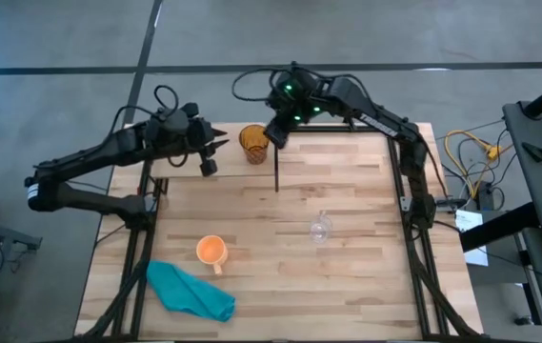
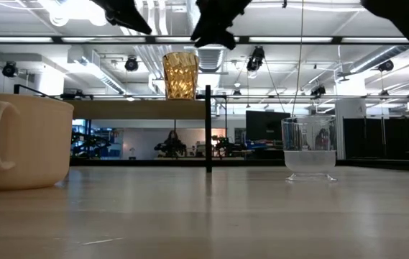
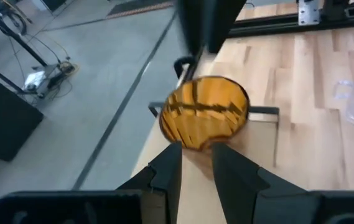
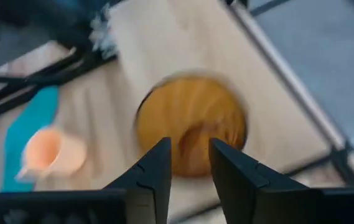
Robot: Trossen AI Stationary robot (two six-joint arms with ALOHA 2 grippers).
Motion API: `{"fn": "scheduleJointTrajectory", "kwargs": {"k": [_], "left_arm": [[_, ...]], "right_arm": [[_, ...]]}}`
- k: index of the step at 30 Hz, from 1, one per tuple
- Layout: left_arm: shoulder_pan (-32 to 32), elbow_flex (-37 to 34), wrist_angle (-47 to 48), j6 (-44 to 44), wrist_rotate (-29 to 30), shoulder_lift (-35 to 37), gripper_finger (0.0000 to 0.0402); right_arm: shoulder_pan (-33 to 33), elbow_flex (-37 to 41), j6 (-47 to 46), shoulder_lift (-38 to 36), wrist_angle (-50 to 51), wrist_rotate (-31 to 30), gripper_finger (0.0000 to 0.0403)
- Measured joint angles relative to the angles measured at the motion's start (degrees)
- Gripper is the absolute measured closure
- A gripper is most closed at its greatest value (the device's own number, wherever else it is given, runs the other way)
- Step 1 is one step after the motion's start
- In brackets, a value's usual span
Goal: Stack small to large cups/mugs on shelf
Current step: Put the orange mug on the shelf
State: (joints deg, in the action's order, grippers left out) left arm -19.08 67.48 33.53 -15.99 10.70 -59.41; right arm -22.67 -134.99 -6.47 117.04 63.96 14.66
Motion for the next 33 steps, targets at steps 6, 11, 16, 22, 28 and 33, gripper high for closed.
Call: {"fn": "scheduleJointTrajectory", "kwargs": {"k": [6,11,16,22,28,33], "left_arm": [[1.2,0.3,7.3,6.6,-4.3,4.0,0.0327],[2.1,-0.3,8.4,11.9,-14.5,6.4,0.0327],[4.4,-0.3,10.7,12.7,-18.0,5.9,0.0327],[9.0,-0.3,17.9,15.2,-18.0,3.3,0.0327],[14.7,-0.4,26.9,18.7,-18.0,0.4,0.0327],[19.6,-1.0,30.5,25.5,-17.8,-2.3,0.0327]], "right_arm": [[3.1,0.0,0.4,-5.0,15.0,0.6,0.0317],[6.7,0.0,0.4,-8.6,22.8,0.5,0.0324],[10.9,0.1,0.2,-9.3,25.1,0.5,0.0322],[15.0,0.7,-3.3,-8.9,26.1,0.3,0.0320],[18.5,1.0,-7.1,-8.9,26.1,0.3,0.0326],[21.1,1.2,-7.0,-8.9,26.0,0.3,0.0324]]}}
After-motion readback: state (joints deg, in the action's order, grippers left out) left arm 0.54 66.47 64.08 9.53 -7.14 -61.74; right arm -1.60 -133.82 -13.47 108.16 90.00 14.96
